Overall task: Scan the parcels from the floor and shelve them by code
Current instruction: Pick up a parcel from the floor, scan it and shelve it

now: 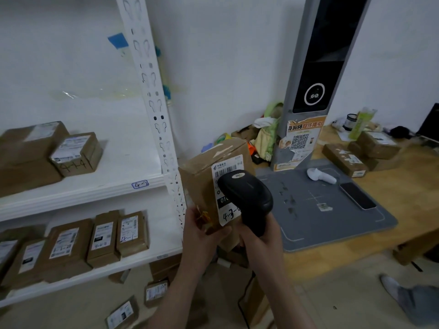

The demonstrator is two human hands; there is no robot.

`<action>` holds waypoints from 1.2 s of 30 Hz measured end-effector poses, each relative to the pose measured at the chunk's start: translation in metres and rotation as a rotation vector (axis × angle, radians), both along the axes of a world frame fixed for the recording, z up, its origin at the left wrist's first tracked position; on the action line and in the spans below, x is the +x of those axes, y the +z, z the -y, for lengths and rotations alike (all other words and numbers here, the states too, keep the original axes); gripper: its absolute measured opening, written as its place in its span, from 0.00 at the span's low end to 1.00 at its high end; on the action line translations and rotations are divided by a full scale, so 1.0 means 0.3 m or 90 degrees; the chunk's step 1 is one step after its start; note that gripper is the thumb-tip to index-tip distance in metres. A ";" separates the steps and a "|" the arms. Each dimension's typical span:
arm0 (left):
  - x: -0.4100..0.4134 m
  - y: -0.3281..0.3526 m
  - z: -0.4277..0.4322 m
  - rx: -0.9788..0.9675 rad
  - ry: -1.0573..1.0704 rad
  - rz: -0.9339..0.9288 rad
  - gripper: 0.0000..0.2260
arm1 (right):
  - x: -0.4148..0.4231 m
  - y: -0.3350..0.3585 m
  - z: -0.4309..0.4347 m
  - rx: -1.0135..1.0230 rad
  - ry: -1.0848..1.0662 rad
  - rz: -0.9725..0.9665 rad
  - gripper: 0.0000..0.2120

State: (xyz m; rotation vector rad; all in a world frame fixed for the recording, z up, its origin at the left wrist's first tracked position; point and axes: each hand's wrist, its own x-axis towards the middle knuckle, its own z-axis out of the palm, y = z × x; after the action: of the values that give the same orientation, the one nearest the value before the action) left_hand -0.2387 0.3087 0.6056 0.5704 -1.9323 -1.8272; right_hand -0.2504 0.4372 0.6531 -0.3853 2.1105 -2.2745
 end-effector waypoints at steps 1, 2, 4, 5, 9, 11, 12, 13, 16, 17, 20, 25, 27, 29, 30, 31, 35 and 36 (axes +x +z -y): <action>0.001 0.002 -0.005 -0.004 -0.003 -0.002 0.27 | 0.003 -0.001 -0.001 0.003 -0.008 -0.003 0.15; 0.002 0.002 -0.007 -0.004 -0.006 -0.005 0.27 | 0.005 -0.002 -0.003 0.003 -0.016 -0.007 0.15; 0.005 0.002 -0.013 -0.007 -0.014 -0.008 0.27 | 0.008 -0.004 -0.009 0.003 -0.023 -0.012 0.15; 0.007 0.003 -0.015 -0.011 -0.017 -0.008 0.27 | 0.009 -0.004 -0.013 0.004 -0.024 -0.012 0.15; 0.011 0.010 -0.028 -0.022 -0.022 -0.010 0.27 | 0.012 -0.004 -0.023 0.013 -0.011 -0.013 0.14; 0.012 0.013 -0.034 -0.021 -0.025 -0.010 0.27 | 0.012 -0.005 -0.025 0.020 -0.007 -0.012 0.14; 0.012 0.012 -0.036 -0.018 -0.027 -0.010 0.27 | 0.011 -0.006 -0.025 0.020 -0.005 -0.011 0.13; 0.013 0.014 -0.038 -0.014 -0.027 -0.011 0.27 | 0.011 -0.006 -0.026 0.020 -0.004 -0.012 0.13; 0.012 0.016 -0.042 -0.011 -0.022 -0.004 0.27 | 0.009 -0.011 -0.029 0.017 -0.009 -0.016 0.13; 0.012 0.015 -0.042 -0.009 -0.020 0.000 0.27 | 0.007 -0.013 -0.030 0.012 -0.012 -0.014 0.13; 0.008 0.005 -0.037 0.003 -0.010 0.017 0.27 | -0.009 -0.028 -0.036 -0.005 -0.024 -0.005 0.13; 0.003 -0.022 -0.012 0.049 0.063 0.102 0.29 | -0.076 -0.090 -0.067 0.014 -0.088 0.013 0.15; 0.009 -0.038 0.007 0.069 0.097 0.144 0.30 | -0.126 -0.139 -0.083 0.049 -0.134 0.054 0.17; 0.020 -0.056 0.029 0.096 0.119 0.169 0.31 | -0.184 -0.212 -0.102 0.086 -0.160 0.104 0.20; 0.026 -0.063 0.040 0.108 0.125 0.180 0.32 | -0.214 -0.262 -0.113 0.114 -0.171 0.131 0.21; 0.033 -0.070 0.049 0.114 0.128 0.190 0.33 | -0.244 -0.318 -0.124 0.154 -0.180 0.159 0.21; 0.055 -0.093 0.078 0.128 0.137 0.215 0.32 | -0.326 -0.525 -0.157 0.352 -0.154 0.240 0.21; 0.059 -0.100 0.082 0.137 0.138 0.220 0.31 | -0.337 -0.564 -0.163 0.395 -0.136 0.250 0.22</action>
State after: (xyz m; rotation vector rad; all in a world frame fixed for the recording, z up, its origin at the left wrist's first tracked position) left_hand -0.2209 0.2842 0.5755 1.1866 -1.7990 -1.9021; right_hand -0.3516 0.4862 0.4839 0.2900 2.5385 -1.4656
